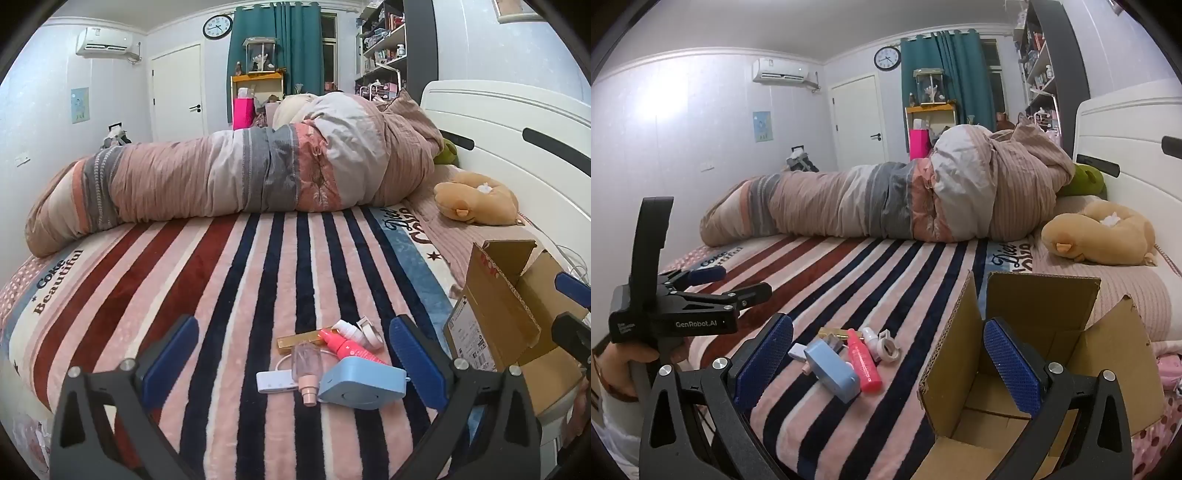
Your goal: Organize rigid objects
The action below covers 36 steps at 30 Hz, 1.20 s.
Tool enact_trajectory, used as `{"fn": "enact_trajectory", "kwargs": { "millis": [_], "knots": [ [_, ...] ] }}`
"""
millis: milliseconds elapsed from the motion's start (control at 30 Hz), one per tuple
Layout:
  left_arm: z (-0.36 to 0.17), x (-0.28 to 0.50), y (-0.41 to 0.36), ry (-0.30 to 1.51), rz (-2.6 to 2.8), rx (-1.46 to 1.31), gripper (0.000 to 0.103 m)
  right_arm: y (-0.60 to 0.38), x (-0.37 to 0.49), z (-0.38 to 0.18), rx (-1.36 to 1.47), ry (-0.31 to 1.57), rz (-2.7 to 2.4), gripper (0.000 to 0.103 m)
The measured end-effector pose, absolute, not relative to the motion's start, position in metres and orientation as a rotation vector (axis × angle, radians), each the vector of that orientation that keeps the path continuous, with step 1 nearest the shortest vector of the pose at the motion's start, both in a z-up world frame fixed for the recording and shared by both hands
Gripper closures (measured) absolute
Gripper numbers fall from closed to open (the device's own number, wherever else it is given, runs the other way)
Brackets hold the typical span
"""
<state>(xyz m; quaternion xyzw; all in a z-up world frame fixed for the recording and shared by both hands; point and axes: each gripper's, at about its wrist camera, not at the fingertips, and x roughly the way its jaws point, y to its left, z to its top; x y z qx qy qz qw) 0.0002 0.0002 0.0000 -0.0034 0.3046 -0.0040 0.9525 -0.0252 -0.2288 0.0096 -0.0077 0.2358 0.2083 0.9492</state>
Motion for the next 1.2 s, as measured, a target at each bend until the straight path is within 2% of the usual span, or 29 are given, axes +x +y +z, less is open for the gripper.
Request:
{"fn": "enact_trajectory", "kwargs": {
  "millis": [1200],
  "knots": [
    [-0.0030,-0.0009,-0.0038,0.625,0.009,0.019,0.000,-0.2328,-0.0284,0.0101,-0.024,0.470,0.416,0.000]
  ]
}}
